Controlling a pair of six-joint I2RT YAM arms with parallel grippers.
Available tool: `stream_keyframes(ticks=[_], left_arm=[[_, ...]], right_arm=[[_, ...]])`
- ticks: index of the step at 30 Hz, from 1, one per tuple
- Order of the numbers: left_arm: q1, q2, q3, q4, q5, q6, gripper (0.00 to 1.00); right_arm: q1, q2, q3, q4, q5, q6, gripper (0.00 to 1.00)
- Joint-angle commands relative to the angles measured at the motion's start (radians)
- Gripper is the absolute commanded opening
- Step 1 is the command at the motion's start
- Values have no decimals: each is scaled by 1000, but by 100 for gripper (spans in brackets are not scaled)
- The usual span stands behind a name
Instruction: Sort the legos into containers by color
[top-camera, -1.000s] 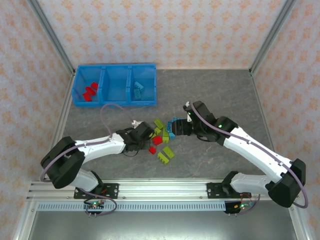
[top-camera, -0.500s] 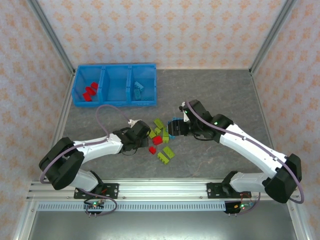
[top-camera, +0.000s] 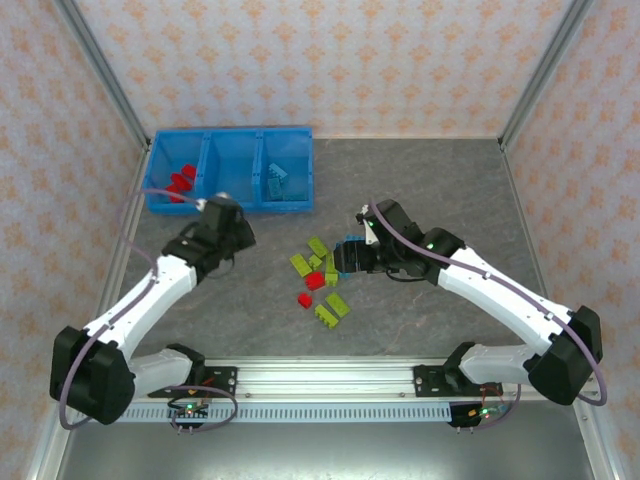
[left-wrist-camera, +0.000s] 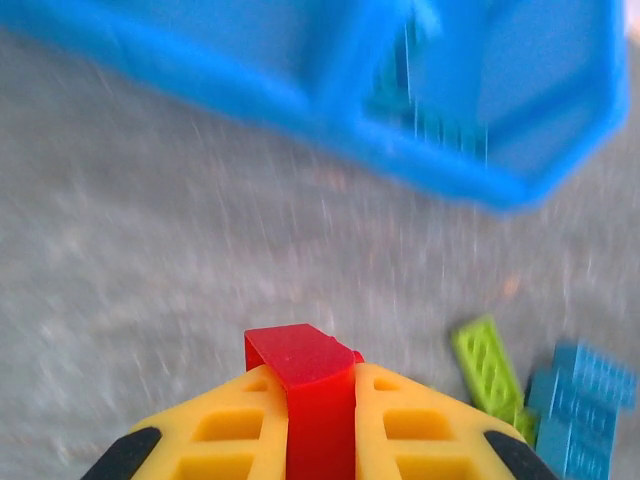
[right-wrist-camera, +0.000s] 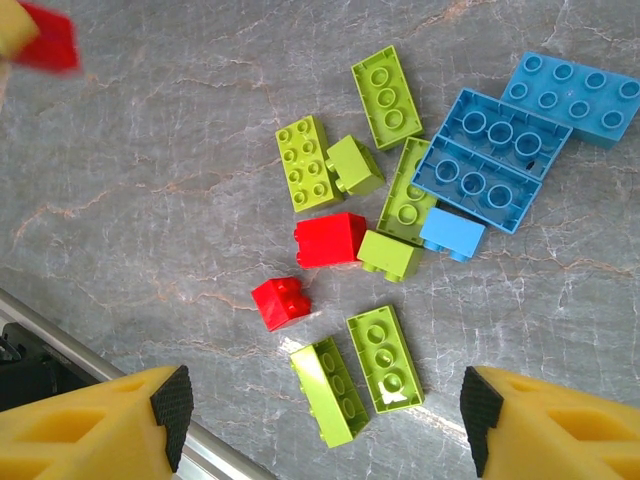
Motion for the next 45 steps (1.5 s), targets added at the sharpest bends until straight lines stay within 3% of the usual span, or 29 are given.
stream_keyframes(ticks=[1, 8, 12, 18, 21, 24, 29, 35, 41, 45], left_arm=[[144, 35, 130, -52, 0, 67, 13], [421, 342, 458, -62, 34, 23, 10], [504, 558, 694, -148, 77, 18, 10], [540, 817, 961, -267, 130, 31, 13], [540, 887, 1047, -323, 136, 45, 27], [541, 894, 1071, -345, 140, 51, 39], [537, 772, 966, -281, 200, 17, 40], [442, 406, 671, -147, 235, -33, 40], [117, 122, 496, -218, 99, 157, 40], [-126, 45, 426, -287, 72, 283, 50]], right_arm=[[1, -24, 4, 26, 29, 10, 73], [1, -36, -11, 20, 37, 25, 73], [1, -113, -42, 6, 58, 32, 74], [1, -155, -43, -24, 80, 37, 74], [2, -175, -41, -35, 91, 39, 74], [1, -189, -44, -42, 114, 46, 74], [1, -188, -54, -20, 173, 89, 74], [-10, -157, -60, -7, 364, 194, 80], [-72, -21, -53, 43, 341, 225, 81], [-103, 134, -3, 52, 297, 226, 81]])
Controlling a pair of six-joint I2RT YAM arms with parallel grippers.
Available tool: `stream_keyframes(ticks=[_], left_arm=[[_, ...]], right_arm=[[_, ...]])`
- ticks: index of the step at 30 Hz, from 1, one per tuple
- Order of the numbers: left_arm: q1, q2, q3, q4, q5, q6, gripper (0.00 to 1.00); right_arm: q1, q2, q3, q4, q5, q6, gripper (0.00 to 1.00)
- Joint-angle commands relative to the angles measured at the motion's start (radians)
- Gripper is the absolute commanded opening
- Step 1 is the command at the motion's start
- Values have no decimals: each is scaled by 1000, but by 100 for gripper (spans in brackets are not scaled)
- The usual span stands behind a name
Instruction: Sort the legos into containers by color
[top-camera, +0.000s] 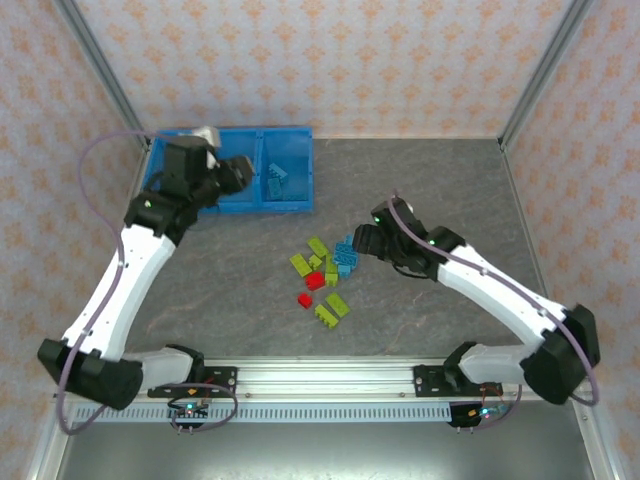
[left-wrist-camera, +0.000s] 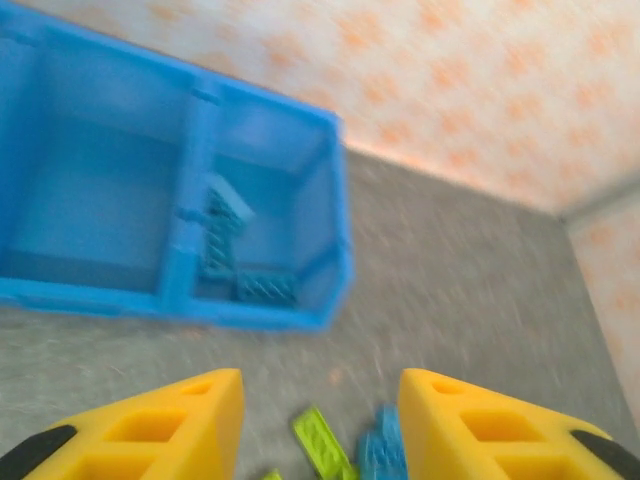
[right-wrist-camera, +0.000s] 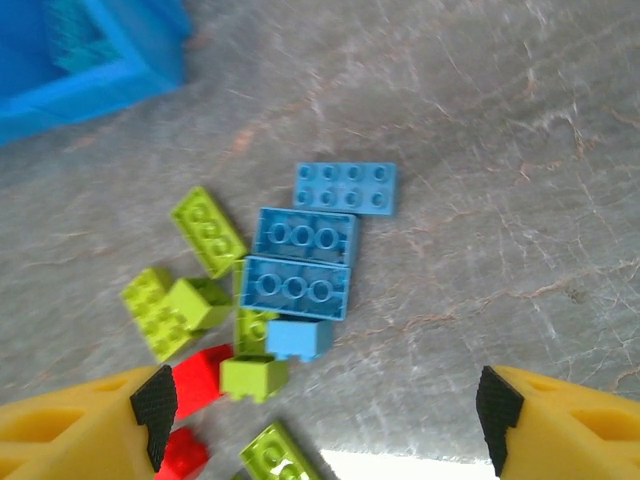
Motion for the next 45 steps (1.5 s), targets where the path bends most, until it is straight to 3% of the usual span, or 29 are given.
stream_keyframes(ticks=[1, 6, 9, 11, 12, 21, 27, 35, 41, 45], left_arm=[[-132, -1, -52, -123, -45, 169, 53], [-290, 6, -29, -250, -18, 348, 65], [-296, -21, -67, -245, -3, 442, 82], [-296, -47, -109, -214, -22, 469, 97], [-295, -62, -136, -191, -42, 472, 100], [-296, -153, -225, -165, -74, 523, 100], [-296, -152, -234, -162, -101, 529, 100], [-296, -140, -223, -179, -177, 516, 100], [-293, -199, -257, -136, -274, 506, 100], [-291, -236, -281, -107, -316, 505, 100]], right_arm=[[-20, 116, 61, 19, -12, 18, 81], [-51, 330, 183, 28, -25, -19, 81], [-61, 457, 282, -17, 39, -43, 86], [-69, 536, 336, -31, 30, -48, 88], [-74, 569, 356, -31, 19, -51, 89], [-82, 727, 436, -42, 4, -64, 89], [-86, 745, 387, 3, -26, -41, 76], [-86, 565, 322, 47, 18, -38, 53], [1, 366, 267, 228, -48, -122, 53], [98, 382, 343, 329, -26, -214, 55]])
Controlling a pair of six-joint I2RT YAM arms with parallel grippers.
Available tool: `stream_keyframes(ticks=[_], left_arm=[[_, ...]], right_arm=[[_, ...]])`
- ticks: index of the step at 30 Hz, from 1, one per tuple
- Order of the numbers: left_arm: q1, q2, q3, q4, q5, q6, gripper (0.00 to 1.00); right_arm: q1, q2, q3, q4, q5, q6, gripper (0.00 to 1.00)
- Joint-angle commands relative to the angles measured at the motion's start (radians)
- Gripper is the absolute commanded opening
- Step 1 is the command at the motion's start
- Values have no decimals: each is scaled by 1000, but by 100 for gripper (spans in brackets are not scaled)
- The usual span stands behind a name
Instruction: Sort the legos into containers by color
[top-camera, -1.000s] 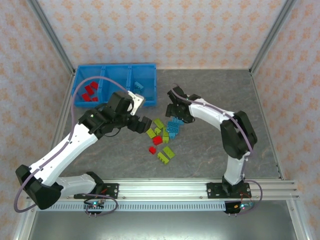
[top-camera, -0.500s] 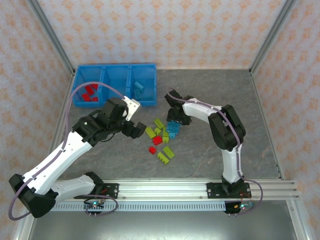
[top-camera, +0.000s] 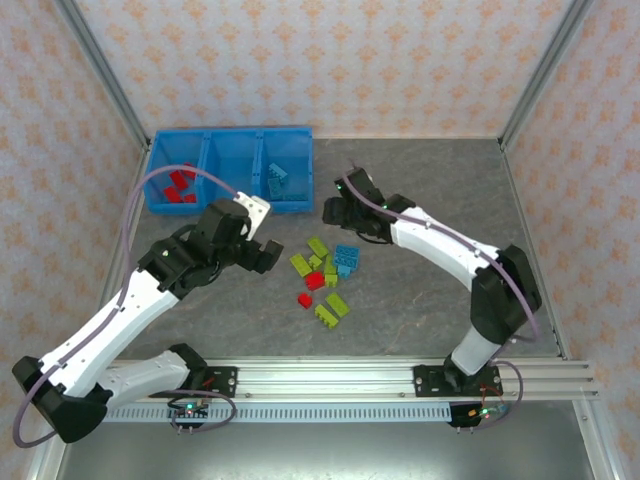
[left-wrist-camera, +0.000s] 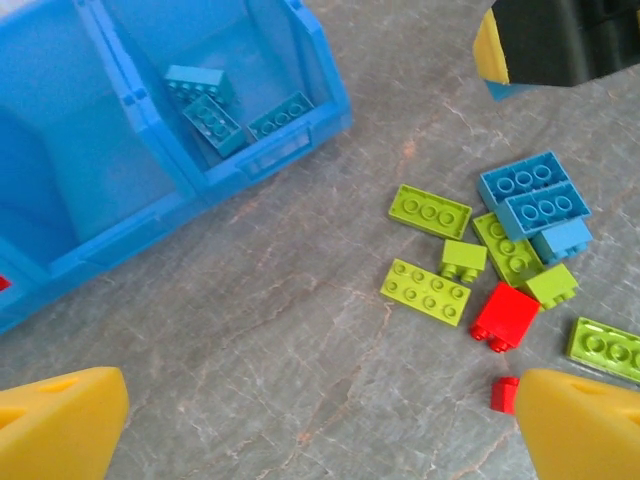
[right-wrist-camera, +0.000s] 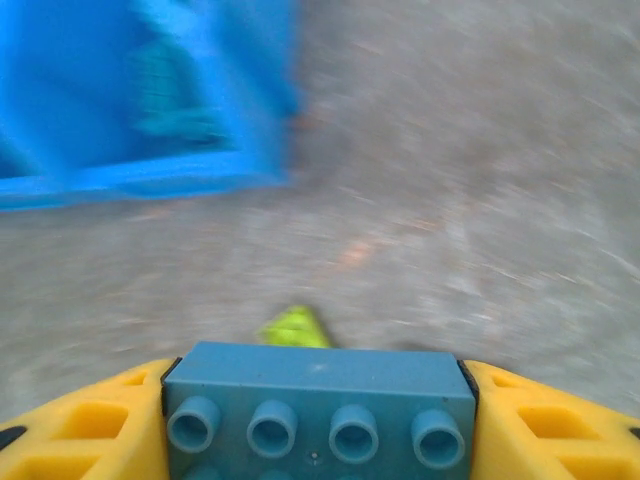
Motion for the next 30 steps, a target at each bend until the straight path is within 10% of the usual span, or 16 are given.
stream_keyframes(ticks=[1, 17, 30], left_arm=[[7, -39, -24, 52, -87, -4, 100], [7, -110, -69, 97, -143, 29, 100], [8, -93, -76, 98, -170, 39, 100]], right_arm=[[66, 49, 77, 126, 5, -94, 55], [11, 800, 1035, -133, -45, -68, 58], [4, 841, 1163, -181, -90, -80, 79]])
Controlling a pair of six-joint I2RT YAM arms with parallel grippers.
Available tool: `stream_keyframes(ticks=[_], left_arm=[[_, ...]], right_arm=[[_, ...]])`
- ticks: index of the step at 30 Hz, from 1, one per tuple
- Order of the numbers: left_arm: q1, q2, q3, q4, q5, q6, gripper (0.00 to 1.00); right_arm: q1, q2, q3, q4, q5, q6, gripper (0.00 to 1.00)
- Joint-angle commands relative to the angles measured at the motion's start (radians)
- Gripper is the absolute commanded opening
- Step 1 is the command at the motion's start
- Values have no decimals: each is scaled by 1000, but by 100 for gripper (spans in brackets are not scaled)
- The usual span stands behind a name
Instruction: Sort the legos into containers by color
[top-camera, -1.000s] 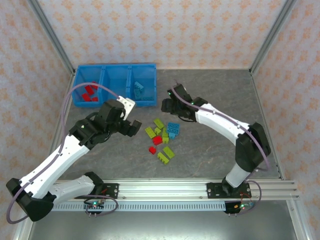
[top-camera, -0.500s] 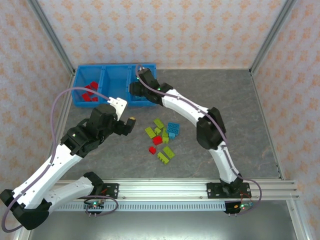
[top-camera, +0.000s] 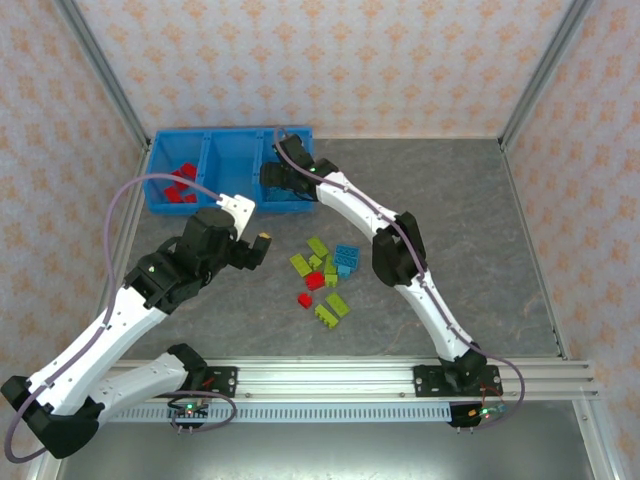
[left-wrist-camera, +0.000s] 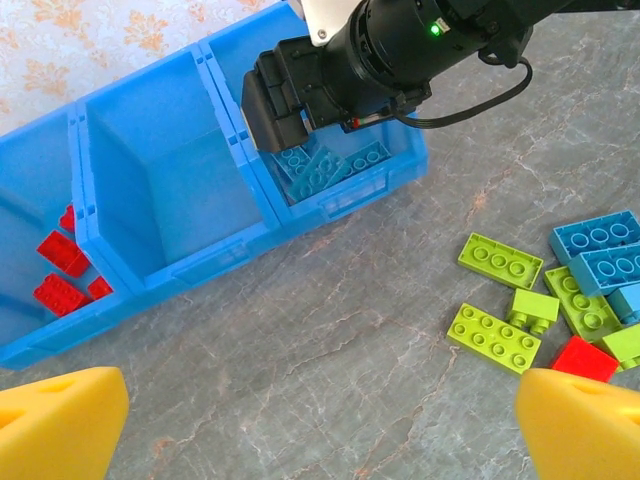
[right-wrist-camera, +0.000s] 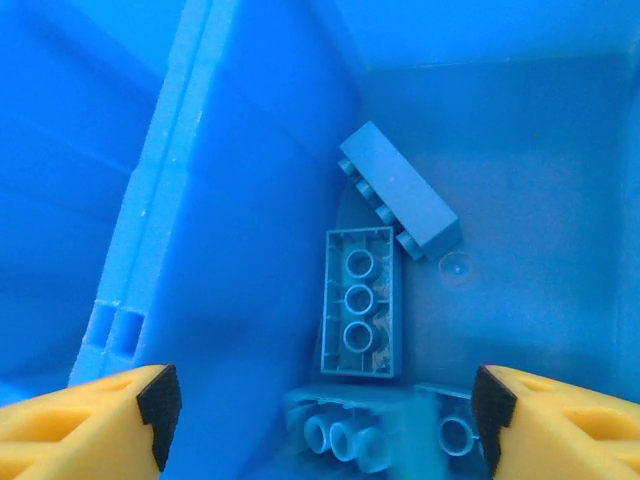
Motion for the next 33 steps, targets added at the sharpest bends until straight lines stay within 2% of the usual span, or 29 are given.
stream_keyframes(ticks=[1, 5, 7, 10, 13, 17, 23, 28, 33], left_arm=[[8, 5, -9, 14, -44, 23, 100], [13, 6, -15, 17, -63, 20, 100], [17, 5, -18, 20, -69, 12, 100], [20, 22, 7, -6, -93, -30, 100], [20, 77, 93, -97, -121, -179, 100], [19, 171, 140, -172, -44, -480, 100], [11, 291, -2, 41, 197, -846, 94], [-9, 452, -63, 173, 251, -993, 84], [-36, 604, -33, 206, 257, -1000, 76]], right_arm=[[4, -78, 37, -46, -23, 5, 79], [5, -182, -4, -79, -73, 4, 79], [6, -268, -87, -75, -98, -3, 79], [5, -448, -303, -29, -114, -22, 79], [5, -667, -557, 23, -140, -65, 79], [6, -960, -870, 46, -172, -126, 79], [8, -1310, -1212, 36, -176, -86, 81], [8, -1483, -1355, -1, -151, -12, 82], [7, -1556, -1437, -35, -37, 36, 82]])
